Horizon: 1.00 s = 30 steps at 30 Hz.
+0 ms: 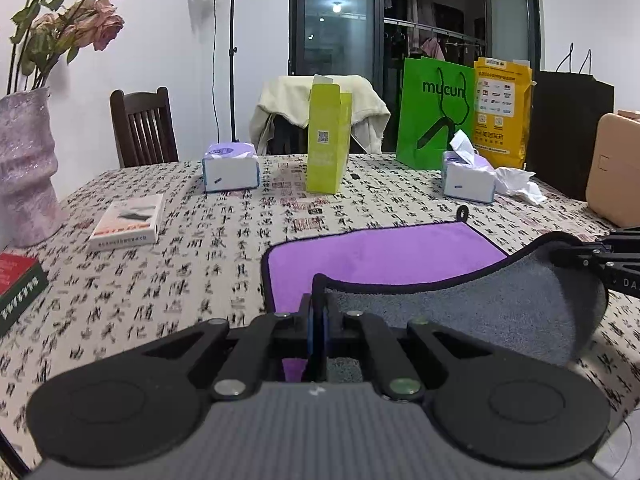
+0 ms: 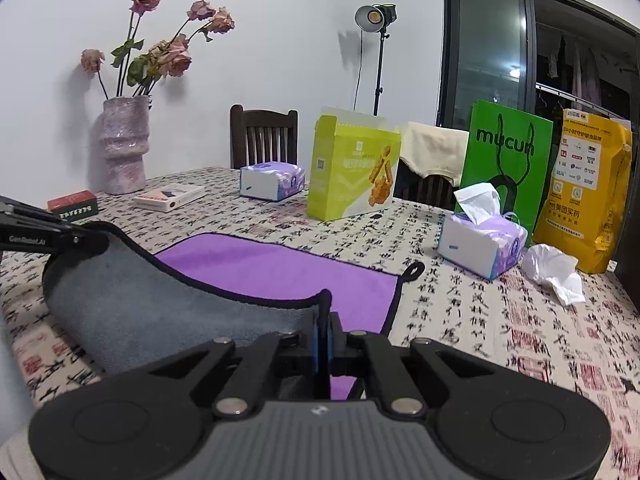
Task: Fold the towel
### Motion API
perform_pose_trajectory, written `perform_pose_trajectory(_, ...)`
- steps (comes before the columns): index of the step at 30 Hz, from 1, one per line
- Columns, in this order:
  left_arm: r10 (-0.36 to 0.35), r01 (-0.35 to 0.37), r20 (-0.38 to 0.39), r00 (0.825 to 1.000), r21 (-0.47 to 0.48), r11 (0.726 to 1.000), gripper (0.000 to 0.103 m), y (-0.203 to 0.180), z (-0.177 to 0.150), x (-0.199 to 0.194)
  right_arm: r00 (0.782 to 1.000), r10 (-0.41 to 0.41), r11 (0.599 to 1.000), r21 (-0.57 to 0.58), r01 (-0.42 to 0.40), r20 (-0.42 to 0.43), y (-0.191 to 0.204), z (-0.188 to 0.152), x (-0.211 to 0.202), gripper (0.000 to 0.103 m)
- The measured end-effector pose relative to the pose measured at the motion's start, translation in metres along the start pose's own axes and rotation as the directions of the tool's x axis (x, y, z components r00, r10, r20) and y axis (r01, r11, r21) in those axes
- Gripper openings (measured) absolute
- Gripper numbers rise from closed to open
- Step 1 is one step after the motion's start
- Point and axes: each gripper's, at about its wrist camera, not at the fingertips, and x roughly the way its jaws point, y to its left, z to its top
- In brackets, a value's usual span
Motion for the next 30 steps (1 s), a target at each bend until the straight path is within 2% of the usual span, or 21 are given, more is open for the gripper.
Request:
perform_pose_trajectory(7, 0.007, -0.007, 0.014, 1.0, 0.034, 0.999, 0.006, 0.007, 0.023, 0.027, 1.0, 0.003, 1.0, 0.015, -0.003, -0.019, -0.016, 0.02, 0.028, 0.004)
perform_pose_trajectory(22, -0.02, 0.02, -0.057, 0.998, -0.008, 1.0, 0.006, 0.037, 0.065, 0.104, 0.994, 0.053, 0.995, 0.087, -0.045, -0.1, -0.054, 0.058, 0.107, 0.004)
perform_pose_trajectory(30, -0.023, 0.021, -0.092, 0.996, -0.019, 1.0, 0.006, 0.047, 0.075, 0.141, 0.987, 0.038, 0.993, 0.115, -0.02, -0.155, -0.066, 0.063, 0.149, 0.004)
